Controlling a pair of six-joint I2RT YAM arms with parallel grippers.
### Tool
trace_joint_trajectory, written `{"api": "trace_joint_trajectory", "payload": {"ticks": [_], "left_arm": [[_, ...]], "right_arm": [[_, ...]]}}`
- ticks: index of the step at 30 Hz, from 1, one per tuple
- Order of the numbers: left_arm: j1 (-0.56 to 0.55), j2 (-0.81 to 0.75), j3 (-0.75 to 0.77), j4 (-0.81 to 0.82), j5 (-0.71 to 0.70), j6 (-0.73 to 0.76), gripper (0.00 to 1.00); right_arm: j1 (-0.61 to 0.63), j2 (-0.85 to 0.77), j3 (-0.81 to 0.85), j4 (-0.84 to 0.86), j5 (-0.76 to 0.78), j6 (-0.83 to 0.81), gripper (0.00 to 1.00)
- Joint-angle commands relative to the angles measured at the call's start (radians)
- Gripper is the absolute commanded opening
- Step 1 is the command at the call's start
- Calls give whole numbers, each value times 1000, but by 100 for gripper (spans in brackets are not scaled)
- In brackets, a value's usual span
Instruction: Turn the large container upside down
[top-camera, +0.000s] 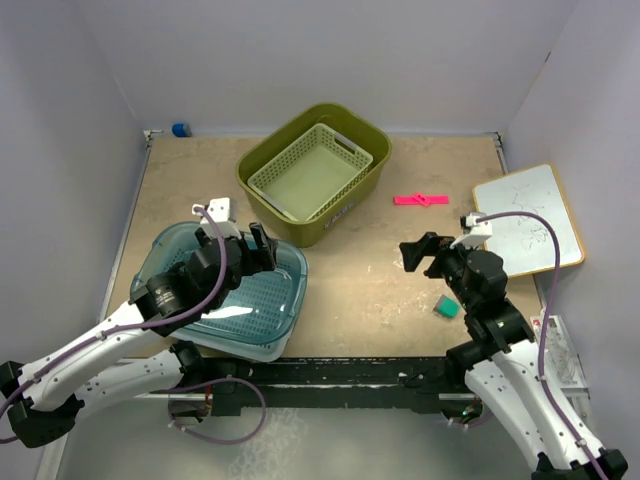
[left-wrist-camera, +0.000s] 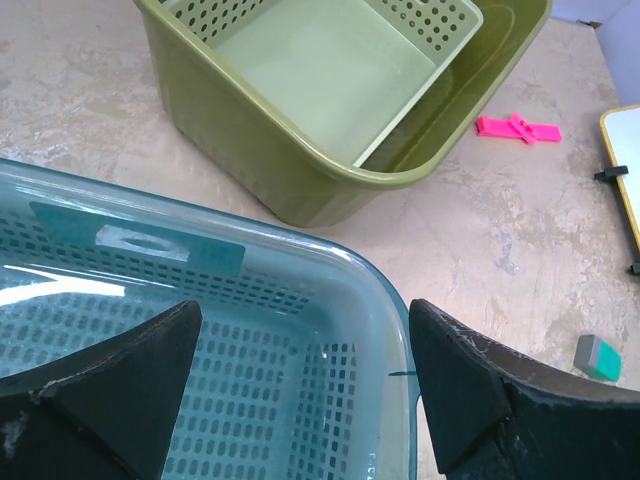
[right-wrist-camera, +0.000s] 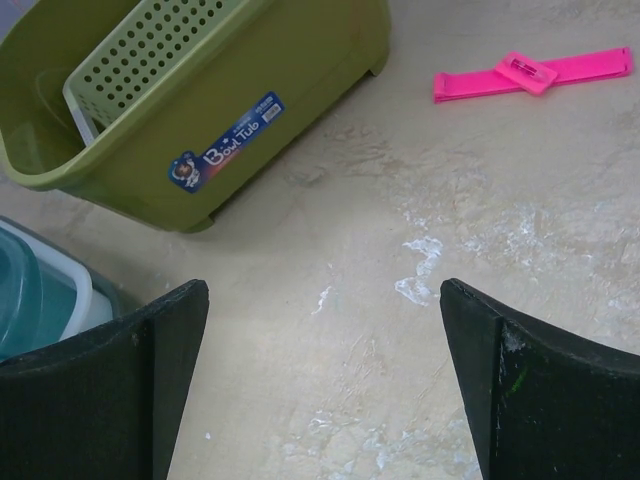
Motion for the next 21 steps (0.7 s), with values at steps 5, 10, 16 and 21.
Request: {"api": "trace_joint_trajectory", "payload": {"ticks": [5,10,16,21], "left_arm": [[3,17,35,13,2,-3,82],[3,24,31,28,35,12,82],[-159,144,96,-36,-17,-65,83],[-490,407,243,-240,-321,-234,84]], "right_arm": [[3,34,15,52,-44,-4,100],[3,87,62,-14,-47,-20,100],[3,95,83,-77,36,20,100],[3,73,59,-83,101,35,100]]}}
